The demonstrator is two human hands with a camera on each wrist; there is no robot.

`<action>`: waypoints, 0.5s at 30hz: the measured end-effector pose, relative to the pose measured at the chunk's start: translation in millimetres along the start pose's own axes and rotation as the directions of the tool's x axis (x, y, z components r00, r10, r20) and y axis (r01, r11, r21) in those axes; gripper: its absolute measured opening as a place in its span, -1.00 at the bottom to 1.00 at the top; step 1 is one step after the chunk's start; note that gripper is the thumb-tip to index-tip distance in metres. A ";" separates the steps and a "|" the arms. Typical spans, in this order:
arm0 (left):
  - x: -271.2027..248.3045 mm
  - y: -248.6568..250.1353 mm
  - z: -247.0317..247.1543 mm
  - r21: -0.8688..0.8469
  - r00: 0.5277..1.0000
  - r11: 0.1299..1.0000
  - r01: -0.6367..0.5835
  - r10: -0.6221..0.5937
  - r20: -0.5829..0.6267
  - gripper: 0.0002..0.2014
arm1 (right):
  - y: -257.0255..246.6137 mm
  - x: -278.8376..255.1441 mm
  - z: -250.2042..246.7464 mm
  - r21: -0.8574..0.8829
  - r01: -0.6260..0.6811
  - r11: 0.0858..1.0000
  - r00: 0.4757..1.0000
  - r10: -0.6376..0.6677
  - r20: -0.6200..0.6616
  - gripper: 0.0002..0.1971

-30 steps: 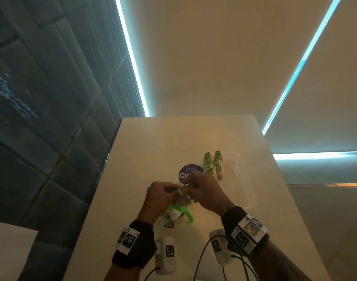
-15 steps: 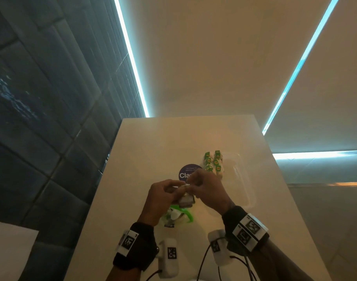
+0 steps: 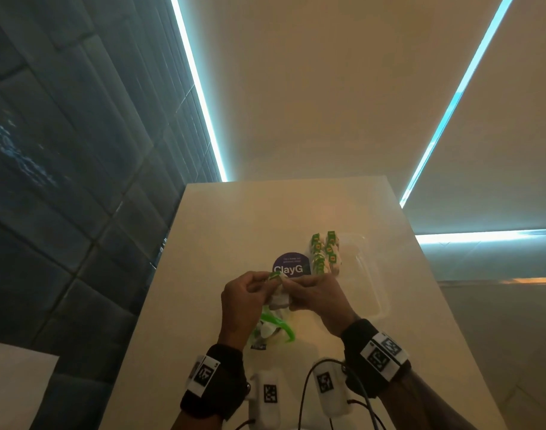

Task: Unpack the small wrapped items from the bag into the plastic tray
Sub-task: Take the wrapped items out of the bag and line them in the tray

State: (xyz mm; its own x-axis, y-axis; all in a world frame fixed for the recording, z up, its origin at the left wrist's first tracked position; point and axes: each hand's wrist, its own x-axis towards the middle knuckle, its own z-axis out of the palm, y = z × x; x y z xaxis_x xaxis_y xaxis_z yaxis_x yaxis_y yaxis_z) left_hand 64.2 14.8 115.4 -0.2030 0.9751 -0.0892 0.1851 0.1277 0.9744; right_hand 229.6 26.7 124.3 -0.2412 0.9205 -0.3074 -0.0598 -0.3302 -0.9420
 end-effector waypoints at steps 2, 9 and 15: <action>-2.2 3.2 -0.3 0.006 0.999 1.000 -0.029 0.029 0.039 -0.74 | 2.1 -1.4 -0.1 0.058 -0.008 0.998 1.000 0.008 -0.009 -0.78; -1.9 3.2 0.0 0.157 0.986 0.975 -0.155 0.143 0.086 -0.75 | 7.8 -2.4 -3.0 -0.003 -0.015 1.000 1.000 0.015 -0.021 -0.81; -1.4 2.2 7.9 0.202 0.980 0.959 -0.198 0.192 0.045 -0.79 | 10.2 -1.5 -7.7 -0.028 -0.052 0.998 0.995 0.054 0.079 -0.78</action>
State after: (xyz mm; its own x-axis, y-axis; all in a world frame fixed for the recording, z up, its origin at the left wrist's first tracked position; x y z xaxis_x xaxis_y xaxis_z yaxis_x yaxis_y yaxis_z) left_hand 72.5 15.2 116.0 -0.1197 0.9887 0.0907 0.4117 -0.0337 0.9107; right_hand 236.8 23.5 114.1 -0.3196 0.8822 -0.3459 -0.0205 -0.3714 -0.9282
